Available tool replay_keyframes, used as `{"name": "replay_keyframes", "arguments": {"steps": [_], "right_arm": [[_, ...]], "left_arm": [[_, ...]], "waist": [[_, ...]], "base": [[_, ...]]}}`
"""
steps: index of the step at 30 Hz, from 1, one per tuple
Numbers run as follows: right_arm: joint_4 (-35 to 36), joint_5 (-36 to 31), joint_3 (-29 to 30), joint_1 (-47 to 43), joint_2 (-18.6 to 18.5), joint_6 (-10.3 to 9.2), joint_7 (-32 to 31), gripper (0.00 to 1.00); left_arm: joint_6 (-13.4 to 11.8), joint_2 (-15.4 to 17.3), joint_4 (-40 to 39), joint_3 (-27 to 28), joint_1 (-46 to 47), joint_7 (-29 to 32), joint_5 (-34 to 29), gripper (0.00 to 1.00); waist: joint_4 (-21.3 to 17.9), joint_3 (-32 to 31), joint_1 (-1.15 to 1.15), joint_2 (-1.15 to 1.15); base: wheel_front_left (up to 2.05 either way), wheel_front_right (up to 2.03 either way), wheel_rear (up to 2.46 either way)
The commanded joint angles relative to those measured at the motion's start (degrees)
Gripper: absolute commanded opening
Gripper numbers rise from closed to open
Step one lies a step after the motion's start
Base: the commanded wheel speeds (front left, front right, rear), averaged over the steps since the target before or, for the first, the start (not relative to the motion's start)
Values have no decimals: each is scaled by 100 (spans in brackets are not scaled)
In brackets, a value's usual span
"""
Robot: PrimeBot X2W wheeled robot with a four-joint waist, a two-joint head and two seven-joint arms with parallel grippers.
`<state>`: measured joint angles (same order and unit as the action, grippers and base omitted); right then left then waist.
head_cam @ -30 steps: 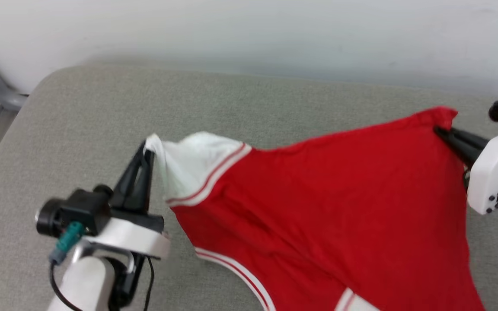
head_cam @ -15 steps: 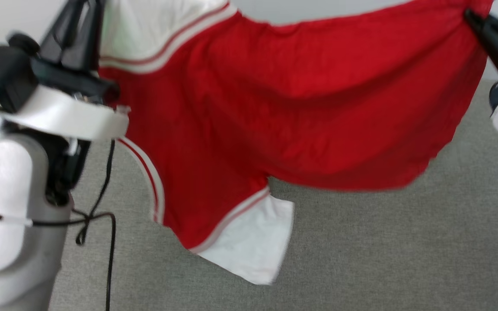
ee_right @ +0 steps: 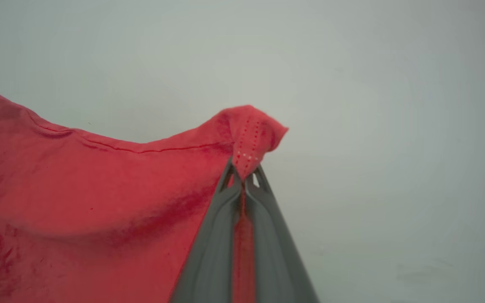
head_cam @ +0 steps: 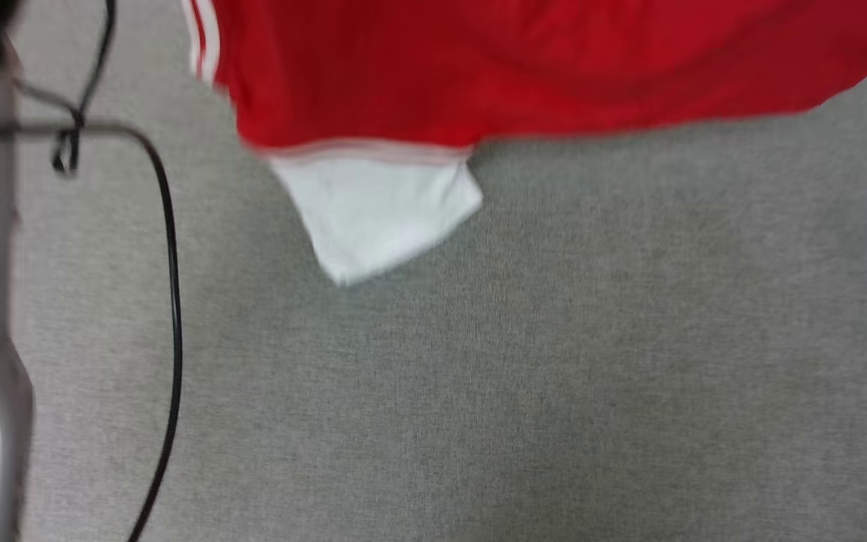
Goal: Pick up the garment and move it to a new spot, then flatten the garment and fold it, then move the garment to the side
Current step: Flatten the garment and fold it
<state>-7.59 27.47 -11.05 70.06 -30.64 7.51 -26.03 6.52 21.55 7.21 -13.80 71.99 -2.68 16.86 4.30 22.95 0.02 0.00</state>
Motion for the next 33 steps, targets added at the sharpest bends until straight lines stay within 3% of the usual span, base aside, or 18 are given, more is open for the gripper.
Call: {"name": "replay_keyframes", "arguments": {"steps": [1,10,17,23,33], "right_arm": [[-141,-99,-20,276,58,-5,59,0],[-1324,-434,-220,2170,306,-5,476,0],[-2275,-657,-436,3107,489,-5,1029,0],[-2998,-629,-837,3334,577,-5,1417,0],[-3517,-41,-1762,2358,580,-5,2044,0]], "left_arm": [[8,13,173,10,339,-24,20,0],[76,177,1478,-363,2470,-301,-16,0],[86,273,2243,-652,3359,-567,129,0],[88,375,2642,-1025,3373,-778,436,0],[78,633,2776,-1494,2112,-1196,494,0]], "waist": [[-18,412,-2,0],[-38,990,-2,0],[-29,1208,-2,0],[-2,1426,-2,0],[-104,1314,-2,0]], "base": [[0,0,0],[0,0,0],[0,0,0],[0,0,0],[0,0,0]]}}
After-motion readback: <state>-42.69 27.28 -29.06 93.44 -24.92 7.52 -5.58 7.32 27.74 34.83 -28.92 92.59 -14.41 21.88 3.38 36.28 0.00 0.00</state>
